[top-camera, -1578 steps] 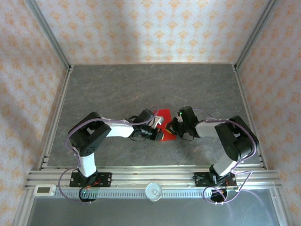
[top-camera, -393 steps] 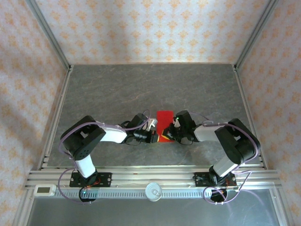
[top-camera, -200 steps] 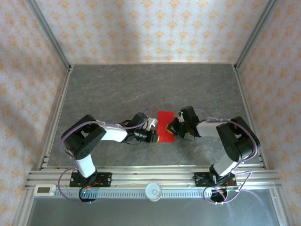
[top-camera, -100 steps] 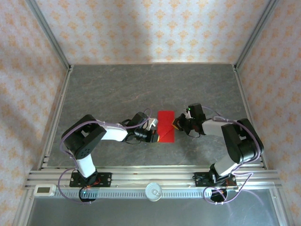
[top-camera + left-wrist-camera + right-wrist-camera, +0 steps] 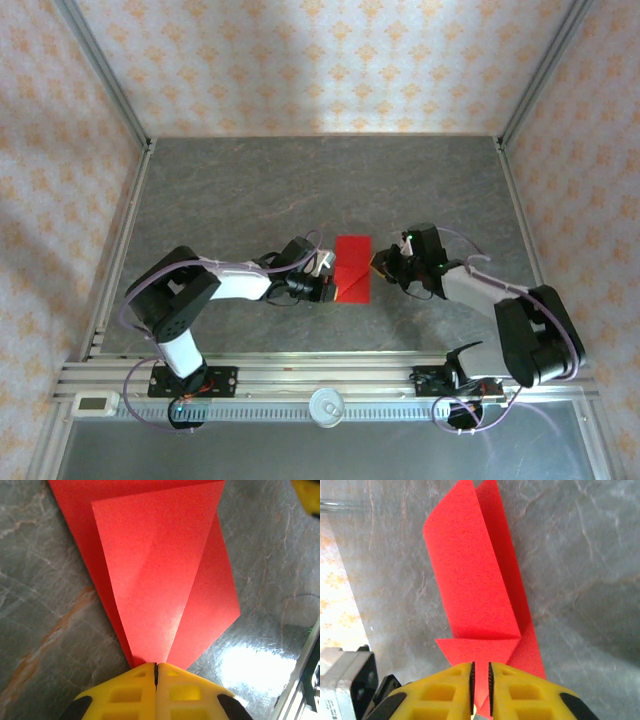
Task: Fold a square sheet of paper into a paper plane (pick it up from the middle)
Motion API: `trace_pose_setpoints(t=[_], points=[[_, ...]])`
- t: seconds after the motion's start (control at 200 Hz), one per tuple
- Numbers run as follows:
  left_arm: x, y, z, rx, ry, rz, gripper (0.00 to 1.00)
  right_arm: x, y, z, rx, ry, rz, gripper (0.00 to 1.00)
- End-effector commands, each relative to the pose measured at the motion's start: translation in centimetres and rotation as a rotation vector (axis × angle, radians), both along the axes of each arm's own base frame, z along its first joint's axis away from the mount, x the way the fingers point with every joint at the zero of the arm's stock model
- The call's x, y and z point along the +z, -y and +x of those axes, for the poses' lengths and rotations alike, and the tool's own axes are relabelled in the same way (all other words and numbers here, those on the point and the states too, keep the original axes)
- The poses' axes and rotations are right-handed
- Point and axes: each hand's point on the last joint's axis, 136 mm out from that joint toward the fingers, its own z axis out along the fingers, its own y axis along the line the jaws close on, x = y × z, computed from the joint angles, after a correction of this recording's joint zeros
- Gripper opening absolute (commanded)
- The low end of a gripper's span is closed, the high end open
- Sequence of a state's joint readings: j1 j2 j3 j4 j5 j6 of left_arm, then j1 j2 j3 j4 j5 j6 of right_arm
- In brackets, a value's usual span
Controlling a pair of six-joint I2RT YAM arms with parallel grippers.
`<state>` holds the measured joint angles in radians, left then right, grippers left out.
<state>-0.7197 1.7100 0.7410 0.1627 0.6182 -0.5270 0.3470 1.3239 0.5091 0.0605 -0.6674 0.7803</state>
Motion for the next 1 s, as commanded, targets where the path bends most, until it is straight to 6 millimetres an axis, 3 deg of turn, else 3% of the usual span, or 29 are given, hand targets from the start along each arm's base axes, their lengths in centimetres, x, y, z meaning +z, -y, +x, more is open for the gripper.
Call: trace_pose_setpoints(t=[0.0, 0.125, 0.43, 0.691, 0.996], points=[[4.1, 0.8, 2.0, 0.034, 0.093, -0.025, 0.09, -0.9, 0.7, -1.8, -0.018, -0.039, -0.048, 0.25], [5.2, 1.2, 3.5, 0.033, 0.134, -0.025, 0.1, -0.9, 0.5, -3.2, -0.021, -0.047, -0.058, 0.31], [1.8, 0.8, 5.9, 0.016, 0.121, 0.076, 0.07, -1.1, -1.0, -5.6, 0.0, -0.072, -0.041, 0.38], [-1.3, 0.6, 5.4, -0.018, 0.074, 0.118, 0.06, -1.2, -2.5, -6.2, 0.022, -0.091, -0.007, 0.4], [-2.3, 0.1, 4.7, -0.018, 0.051, 0.129, 0.05, -2.8, -2.8, -5.8, 0.017, -0.141, -0.041, 0.41]])
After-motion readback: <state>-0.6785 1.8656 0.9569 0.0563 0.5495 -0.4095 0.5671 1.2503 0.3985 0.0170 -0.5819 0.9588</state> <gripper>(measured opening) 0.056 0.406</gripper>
